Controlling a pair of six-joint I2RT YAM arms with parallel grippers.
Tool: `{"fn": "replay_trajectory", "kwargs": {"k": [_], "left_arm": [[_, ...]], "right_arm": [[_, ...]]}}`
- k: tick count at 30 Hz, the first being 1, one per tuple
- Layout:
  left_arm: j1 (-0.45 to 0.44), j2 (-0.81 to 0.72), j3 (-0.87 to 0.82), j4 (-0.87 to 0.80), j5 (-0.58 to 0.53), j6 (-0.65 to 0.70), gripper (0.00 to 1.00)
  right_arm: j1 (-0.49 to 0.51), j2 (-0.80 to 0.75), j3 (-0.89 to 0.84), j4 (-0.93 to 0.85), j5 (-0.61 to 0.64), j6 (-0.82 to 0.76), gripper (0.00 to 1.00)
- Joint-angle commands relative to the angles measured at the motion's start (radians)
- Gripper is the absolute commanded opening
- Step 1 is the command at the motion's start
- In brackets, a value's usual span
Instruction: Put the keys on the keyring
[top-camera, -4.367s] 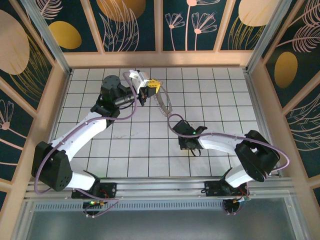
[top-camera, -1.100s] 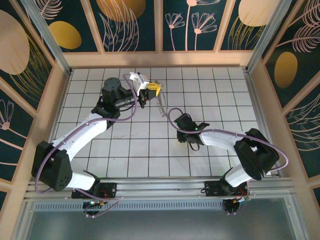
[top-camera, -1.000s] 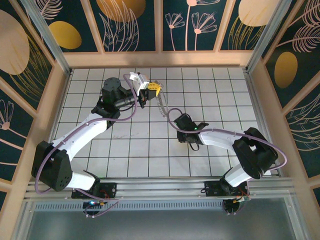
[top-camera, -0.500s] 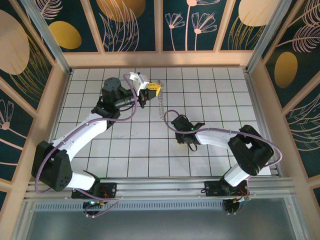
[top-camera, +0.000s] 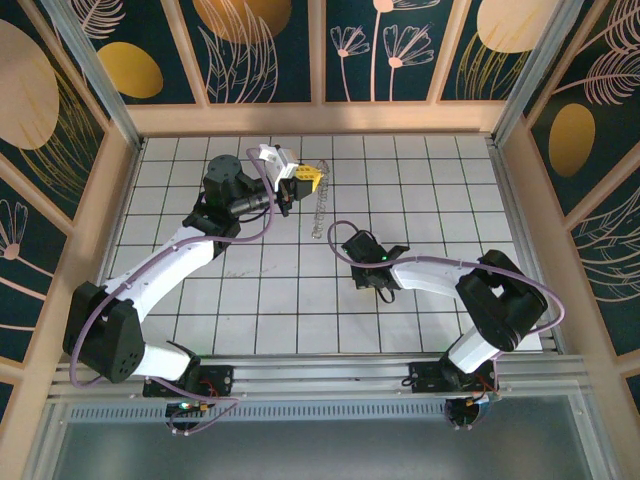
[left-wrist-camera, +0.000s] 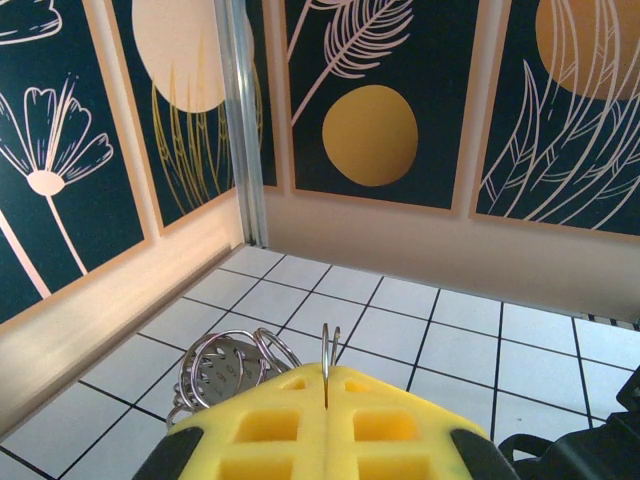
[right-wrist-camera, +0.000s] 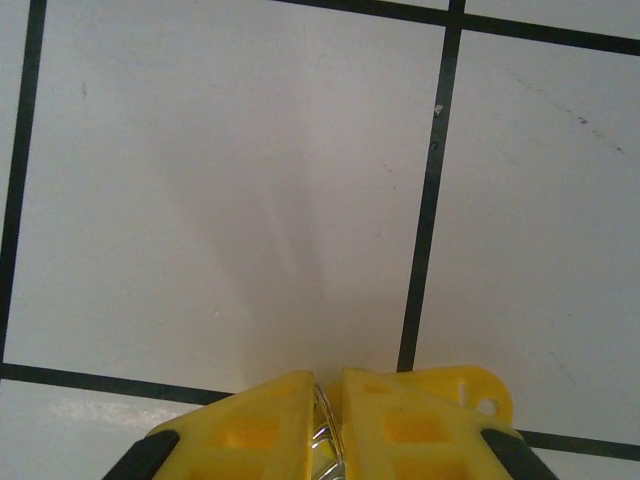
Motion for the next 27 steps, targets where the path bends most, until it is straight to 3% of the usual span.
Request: {"fn": "replay_trajectory", "kwargs": {"k": [1,27], "left_arm": [[-0.006,-0.030,0.002,0.042,0.010,0.002,0.00],[-0.006,-0.023,0.002,0.050,0.016,-0.004,0.00]], "right_arm": [[0.008,-0.002,0.015,-0.031,0.018,-0.015,0.16],[0.008,-0.056,-0.021,-0.041,0.016,0.012,0.20]]}}
